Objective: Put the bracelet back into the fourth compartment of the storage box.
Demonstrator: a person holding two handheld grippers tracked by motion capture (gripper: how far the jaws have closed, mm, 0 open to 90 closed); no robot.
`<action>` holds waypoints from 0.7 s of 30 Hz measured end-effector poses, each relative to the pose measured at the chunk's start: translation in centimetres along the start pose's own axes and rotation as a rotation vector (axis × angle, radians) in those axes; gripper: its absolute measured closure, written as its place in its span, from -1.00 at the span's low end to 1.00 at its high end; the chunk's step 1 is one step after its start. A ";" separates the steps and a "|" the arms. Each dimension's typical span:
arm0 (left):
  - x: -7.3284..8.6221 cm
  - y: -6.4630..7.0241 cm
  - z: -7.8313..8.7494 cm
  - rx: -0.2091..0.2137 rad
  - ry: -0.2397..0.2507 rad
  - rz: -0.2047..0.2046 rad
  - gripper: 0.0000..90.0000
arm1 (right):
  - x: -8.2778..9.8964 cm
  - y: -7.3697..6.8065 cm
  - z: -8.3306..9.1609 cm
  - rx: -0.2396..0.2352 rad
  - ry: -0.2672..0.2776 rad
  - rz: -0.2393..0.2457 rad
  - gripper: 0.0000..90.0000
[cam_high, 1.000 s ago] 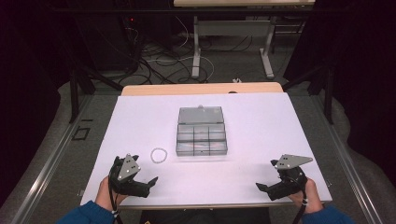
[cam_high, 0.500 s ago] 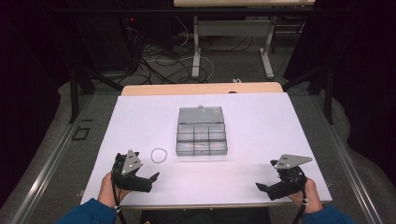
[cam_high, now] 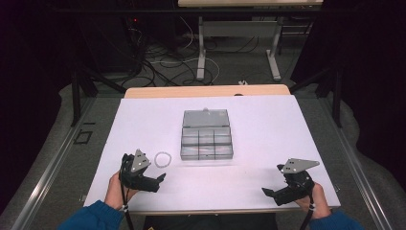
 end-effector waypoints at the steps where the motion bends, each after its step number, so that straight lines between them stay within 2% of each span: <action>1: 0.0 0.0 0.0 0.000 0.000 0.000 -0.99 | 0.0 0.0 0.0 -0.001 0.000 -0.001 -0.99; 6: -0.1 -0.2 -0.6 0.011 -0.020 0.007 -0.98 | 0.1 0.0 0.0 -0.002 -0.007 -0.002 -0.99; 8: -0.2 -0.5 -1.0 0.010 -0.024 -0.006 -0.97 | 0.1 0.0 0.0 -0.008 -0.011 0.002 -0.99; 11: -0.3 -0.5 -1.2 0.021 -0.030 0.007 -0.95 | 0.1 0.0 0.0 -0.002 -0.007 -0.002 -0.99; 18: -0.4 -1.0 -2.0 0.027 -0.044 -0.007 -0.88 | 0.1 -0.1 0.0 -0.006 -0.010 -0.003 -0.99; 21: -0.4 -1.0 -2.3 0.037 -0.047 0.005 -0.85 | 0.1 -0.1 0.0 -0.009 -0.010 -0.003 -0.99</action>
Point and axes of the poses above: each handheld gripper's, and its own axes: z roughly backward along the jaws, x roughly out of its underside, y roughly to its right, the point moved 8 cm from there along -z, roughly forward along the jaws, and after that the axes turned 3 degrees about x, right-handed, at the moved point
